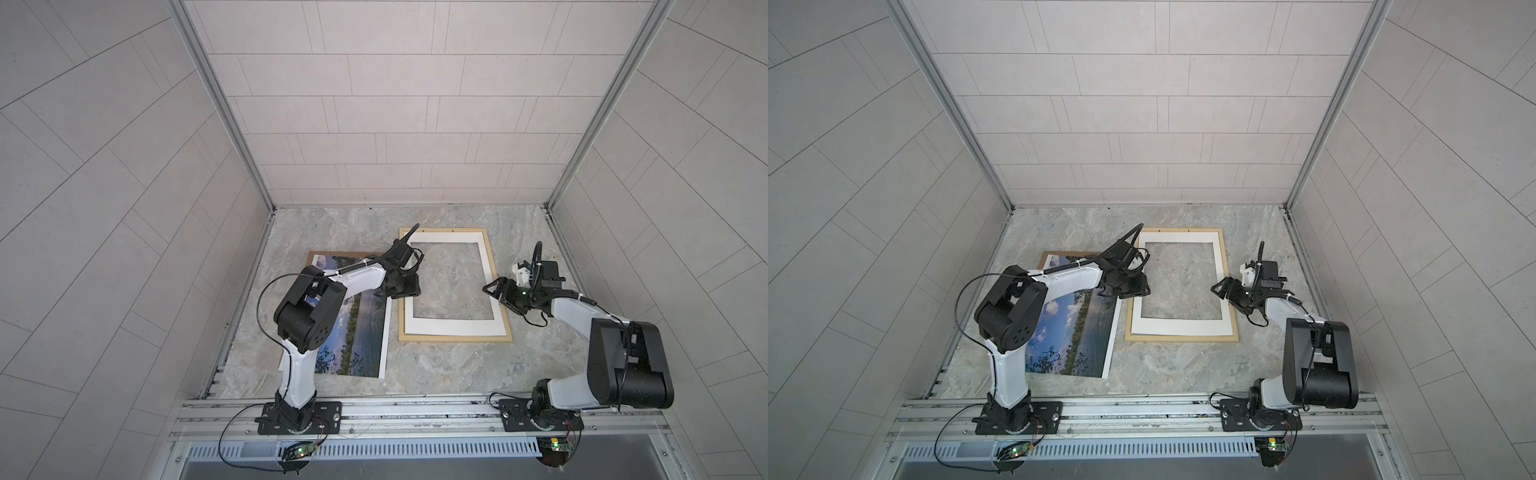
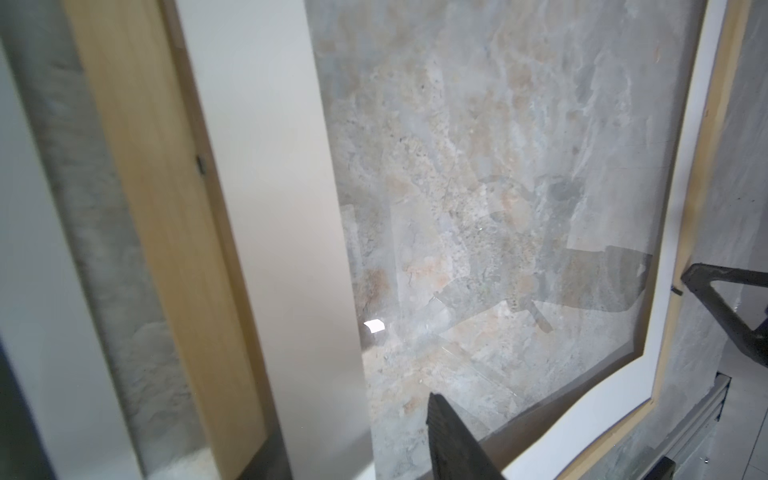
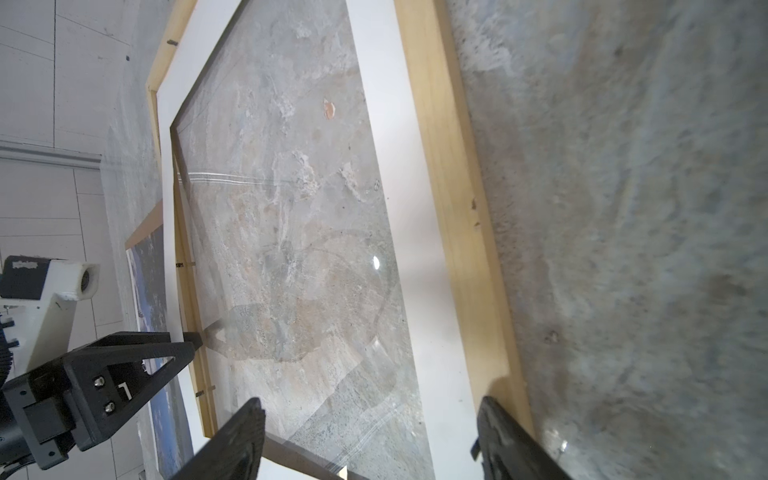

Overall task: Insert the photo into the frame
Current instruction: 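Move both grippers from the frame to the photo print's near edge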

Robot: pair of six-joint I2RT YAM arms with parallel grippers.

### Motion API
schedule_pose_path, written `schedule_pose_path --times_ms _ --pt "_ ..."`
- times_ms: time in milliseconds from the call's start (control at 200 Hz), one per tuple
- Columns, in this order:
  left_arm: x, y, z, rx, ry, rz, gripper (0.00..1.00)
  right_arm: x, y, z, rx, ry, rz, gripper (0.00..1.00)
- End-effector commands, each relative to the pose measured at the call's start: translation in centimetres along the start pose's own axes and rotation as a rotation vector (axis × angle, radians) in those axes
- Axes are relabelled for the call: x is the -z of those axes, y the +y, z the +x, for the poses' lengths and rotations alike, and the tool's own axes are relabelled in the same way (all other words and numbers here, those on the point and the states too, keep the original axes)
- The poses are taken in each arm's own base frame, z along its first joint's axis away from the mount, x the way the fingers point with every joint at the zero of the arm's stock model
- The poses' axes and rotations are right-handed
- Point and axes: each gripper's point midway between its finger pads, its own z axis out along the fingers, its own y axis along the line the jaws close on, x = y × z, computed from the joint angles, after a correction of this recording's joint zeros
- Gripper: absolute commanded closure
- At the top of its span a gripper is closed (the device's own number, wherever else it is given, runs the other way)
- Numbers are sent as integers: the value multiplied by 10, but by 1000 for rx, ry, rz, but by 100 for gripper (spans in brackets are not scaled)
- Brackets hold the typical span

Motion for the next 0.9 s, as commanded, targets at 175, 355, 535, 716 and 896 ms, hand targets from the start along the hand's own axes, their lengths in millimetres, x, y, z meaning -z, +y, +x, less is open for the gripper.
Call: schedule_pose_path --times_ms 175,355,535,716,896 --pt "53 8 0 -77 11 -168 33 6 2 -1 36 -20 9 22" --pt "75 3 7 -92 30 -164 33 8 -1 2 51 -17 27 22" --pt "85 6 21 -84 24 -132 38 10 -1 5 68 -13 46 22" --pt "98 20 37 -32 26 -100 42 25 12 9 163 -11 100 22" --pt "139 81 43 161 -26 -97 51 37 54 6 288 -61 113 22"
